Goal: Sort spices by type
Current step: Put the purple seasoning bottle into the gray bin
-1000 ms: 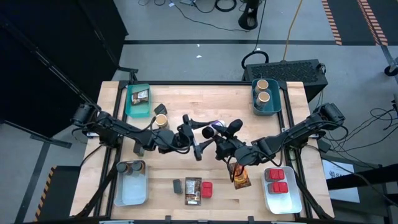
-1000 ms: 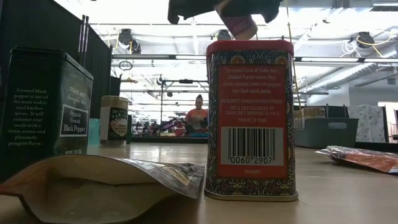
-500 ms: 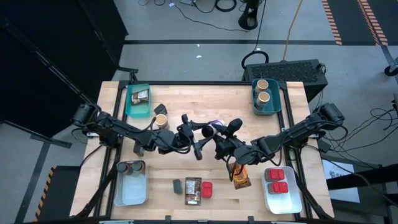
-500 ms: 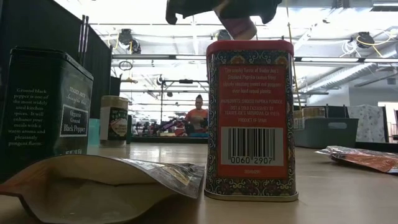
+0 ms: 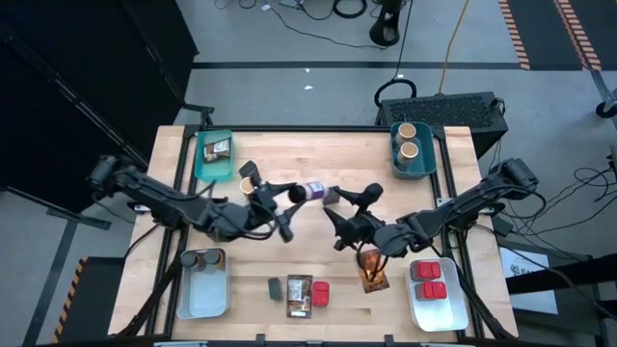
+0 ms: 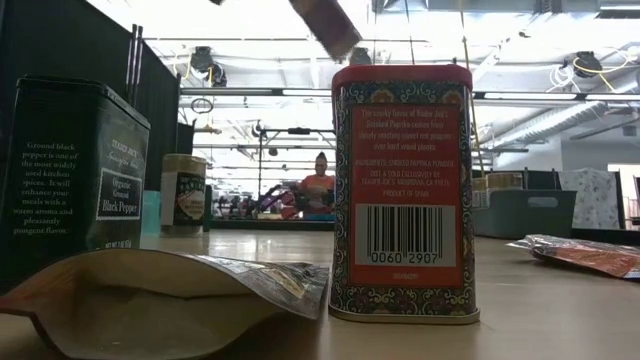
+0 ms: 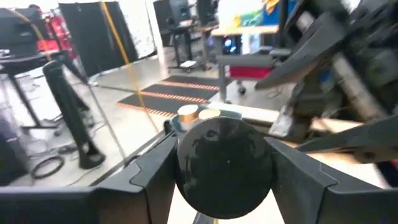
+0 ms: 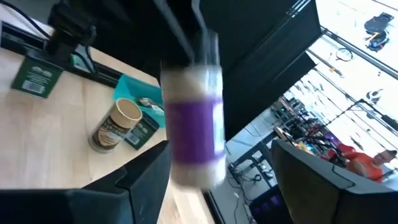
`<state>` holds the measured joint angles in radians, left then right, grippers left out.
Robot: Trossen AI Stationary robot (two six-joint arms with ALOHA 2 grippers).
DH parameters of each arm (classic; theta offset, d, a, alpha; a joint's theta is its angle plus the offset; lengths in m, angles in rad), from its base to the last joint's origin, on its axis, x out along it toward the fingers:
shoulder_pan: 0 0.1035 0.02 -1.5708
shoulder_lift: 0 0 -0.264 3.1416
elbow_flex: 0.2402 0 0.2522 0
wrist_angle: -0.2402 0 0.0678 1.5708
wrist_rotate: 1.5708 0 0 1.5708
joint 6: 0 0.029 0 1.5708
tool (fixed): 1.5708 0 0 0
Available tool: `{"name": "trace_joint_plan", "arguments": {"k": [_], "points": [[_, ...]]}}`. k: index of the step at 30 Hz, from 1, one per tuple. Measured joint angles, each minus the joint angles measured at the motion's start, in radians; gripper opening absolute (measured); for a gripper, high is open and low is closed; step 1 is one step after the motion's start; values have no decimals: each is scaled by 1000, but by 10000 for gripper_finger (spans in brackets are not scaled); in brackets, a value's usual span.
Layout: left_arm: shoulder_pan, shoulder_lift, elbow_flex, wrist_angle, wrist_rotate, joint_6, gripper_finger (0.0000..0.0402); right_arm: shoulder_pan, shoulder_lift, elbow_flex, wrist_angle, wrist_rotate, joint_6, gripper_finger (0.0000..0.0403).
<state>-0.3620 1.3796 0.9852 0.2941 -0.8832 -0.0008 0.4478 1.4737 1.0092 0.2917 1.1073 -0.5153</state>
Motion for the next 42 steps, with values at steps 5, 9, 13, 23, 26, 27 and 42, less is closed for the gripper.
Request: {"name": "trace_joint_plan", "arguments": {"k": [5,9,13,23,26,27,42], "points": [[-48,-63,0,-56,-4,-21,217,4,-15,0,-8,-6,10,257],[-95,-91,1,-97,-16,-42,217,5,-16,0,-11,-6,11,256],[-151,-127,1,-209,-16,-136,217,5,-16,0,-32,-6,21,256],[-346,-285,1,-432,38,-485,217,3,-16,0,-49,-7,33,256],[-391,-338,1,-501,91,-599,217,3,-16,0,-43,-7,37,256],[-402,-354,1,-522,125,-632,217,3,-16,0,-43,-8,37,256],[-443,-378,2,-1035,352,-1153,217,-48,-16,0,-50,-114,112,256]]}}
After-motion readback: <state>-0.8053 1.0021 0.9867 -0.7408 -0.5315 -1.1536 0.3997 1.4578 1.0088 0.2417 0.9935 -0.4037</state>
